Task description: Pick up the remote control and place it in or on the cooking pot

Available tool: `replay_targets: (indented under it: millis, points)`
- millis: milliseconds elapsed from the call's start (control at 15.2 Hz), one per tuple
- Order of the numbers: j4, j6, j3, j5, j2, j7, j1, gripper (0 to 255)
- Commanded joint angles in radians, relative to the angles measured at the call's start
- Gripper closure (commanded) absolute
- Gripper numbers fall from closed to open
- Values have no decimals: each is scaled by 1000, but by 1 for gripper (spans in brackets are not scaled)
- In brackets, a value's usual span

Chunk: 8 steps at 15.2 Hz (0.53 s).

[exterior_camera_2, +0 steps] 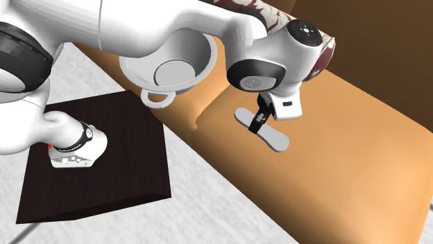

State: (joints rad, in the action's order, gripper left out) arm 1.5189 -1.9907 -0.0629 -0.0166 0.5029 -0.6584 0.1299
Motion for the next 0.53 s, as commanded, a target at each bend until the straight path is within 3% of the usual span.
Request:
replay_targets:
  millis: [0,462]
  points:
    - [-36,-8,-2,3,45,-16,0,0]
    - [6,-81,-2,4,75,-15,2,0]
